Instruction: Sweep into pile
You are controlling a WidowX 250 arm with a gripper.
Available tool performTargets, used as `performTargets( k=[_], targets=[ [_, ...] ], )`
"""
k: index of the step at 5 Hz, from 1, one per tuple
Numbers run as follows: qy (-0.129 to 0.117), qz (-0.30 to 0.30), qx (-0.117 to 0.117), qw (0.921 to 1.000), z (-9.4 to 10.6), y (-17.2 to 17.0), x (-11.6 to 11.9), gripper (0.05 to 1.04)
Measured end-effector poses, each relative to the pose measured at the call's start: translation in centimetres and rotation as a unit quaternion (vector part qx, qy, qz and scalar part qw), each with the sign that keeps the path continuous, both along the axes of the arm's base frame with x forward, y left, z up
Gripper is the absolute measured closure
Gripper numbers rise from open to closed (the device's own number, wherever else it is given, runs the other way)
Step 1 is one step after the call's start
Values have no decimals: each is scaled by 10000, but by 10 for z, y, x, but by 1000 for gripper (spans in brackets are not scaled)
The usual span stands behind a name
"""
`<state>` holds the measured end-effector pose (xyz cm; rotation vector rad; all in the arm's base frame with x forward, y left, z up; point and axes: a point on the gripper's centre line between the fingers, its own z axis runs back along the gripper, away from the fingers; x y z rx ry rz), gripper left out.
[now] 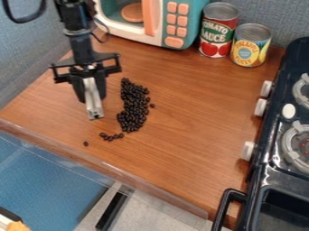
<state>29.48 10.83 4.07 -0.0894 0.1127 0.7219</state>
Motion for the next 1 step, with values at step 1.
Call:
performTargets(
  k=[1],
  targets=[
    [-109, -17, 35, 9999, 5, 7, 5, 698]
  ],
)
